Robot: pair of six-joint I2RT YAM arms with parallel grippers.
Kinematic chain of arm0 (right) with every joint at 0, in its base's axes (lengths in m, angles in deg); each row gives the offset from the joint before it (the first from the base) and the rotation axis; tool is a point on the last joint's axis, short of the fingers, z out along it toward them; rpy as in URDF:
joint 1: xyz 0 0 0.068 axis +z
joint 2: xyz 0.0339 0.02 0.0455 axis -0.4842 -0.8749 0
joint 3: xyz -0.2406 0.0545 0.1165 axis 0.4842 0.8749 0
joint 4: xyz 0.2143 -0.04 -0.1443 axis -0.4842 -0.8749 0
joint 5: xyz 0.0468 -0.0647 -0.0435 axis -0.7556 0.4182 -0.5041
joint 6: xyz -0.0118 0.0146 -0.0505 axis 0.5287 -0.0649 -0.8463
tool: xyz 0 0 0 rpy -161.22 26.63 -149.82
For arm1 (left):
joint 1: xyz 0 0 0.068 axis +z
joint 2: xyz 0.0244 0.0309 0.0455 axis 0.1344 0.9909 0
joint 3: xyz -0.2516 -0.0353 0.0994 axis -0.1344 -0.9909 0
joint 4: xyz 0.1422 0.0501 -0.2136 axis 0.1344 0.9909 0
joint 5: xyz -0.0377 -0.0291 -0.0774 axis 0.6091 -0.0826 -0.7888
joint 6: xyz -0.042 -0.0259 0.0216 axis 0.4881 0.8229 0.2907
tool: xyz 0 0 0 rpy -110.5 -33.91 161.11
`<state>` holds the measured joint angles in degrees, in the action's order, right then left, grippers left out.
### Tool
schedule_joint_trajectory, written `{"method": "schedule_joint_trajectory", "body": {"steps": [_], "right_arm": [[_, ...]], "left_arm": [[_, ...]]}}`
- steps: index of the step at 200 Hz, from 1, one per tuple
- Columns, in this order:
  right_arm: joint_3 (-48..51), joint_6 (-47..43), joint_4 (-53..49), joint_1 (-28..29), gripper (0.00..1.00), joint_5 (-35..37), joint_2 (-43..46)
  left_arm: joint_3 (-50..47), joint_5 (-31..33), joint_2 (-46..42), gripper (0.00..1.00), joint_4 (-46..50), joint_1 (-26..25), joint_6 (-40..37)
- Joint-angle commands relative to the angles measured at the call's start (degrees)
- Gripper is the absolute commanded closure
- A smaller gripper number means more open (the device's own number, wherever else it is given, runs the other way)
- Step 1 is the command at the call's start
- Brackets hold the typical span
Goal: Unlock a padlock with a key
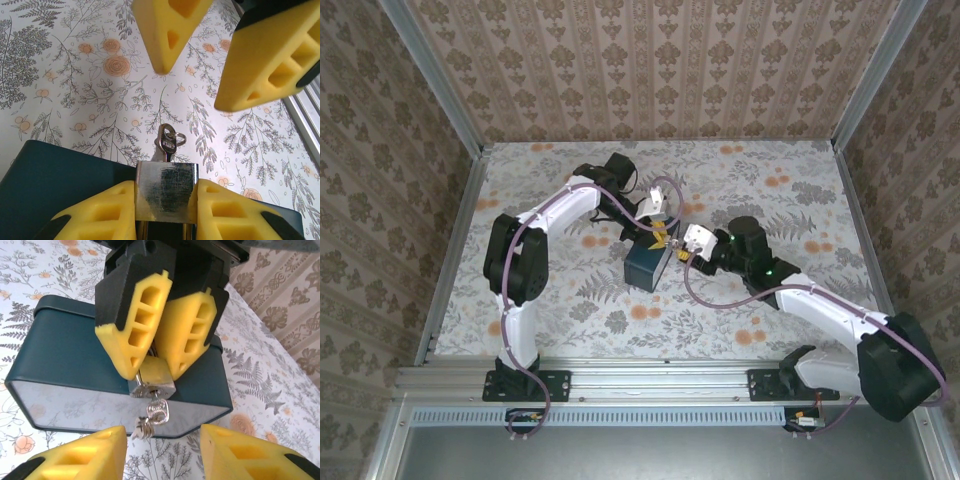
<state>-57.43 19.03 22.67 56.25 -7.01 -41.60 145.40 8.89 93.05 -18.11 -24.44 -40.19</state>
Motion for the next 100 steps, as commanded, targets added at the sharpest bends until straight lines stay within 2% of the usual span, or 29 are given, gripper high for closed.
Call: {"method": "schedule_joint_trajectory", "body": {"steps": [1, 30, 64, 100], "right_arm": [[-1.3, 10.5, -4.4, -3.2, 0.58, -7.4, 0.5], [-6.6, 26.6, -7.4, -7.9, 0.65, -14.5, -3.9], [-9.4, 39.1, -5.0, -8.5, 0.69, -23.5, -9.9], [-12.0, 41.5, -8.0, -8.6, 0.69, -26.4, -14.7]], "left_arm": [[1.3, -0.8, 0.5, 0.76, 1.7, 0.3, -1.1], [1.0, -1.0, 0.5, 0.76, 1.1, 0.1, -0.8], [0.8, -0.9, 0.5, 0.76, 0.8, -0.1, -0.6], [0.7, -0.6, 0.2, 0.76, 0.7, -0.2, -0.6]]}}
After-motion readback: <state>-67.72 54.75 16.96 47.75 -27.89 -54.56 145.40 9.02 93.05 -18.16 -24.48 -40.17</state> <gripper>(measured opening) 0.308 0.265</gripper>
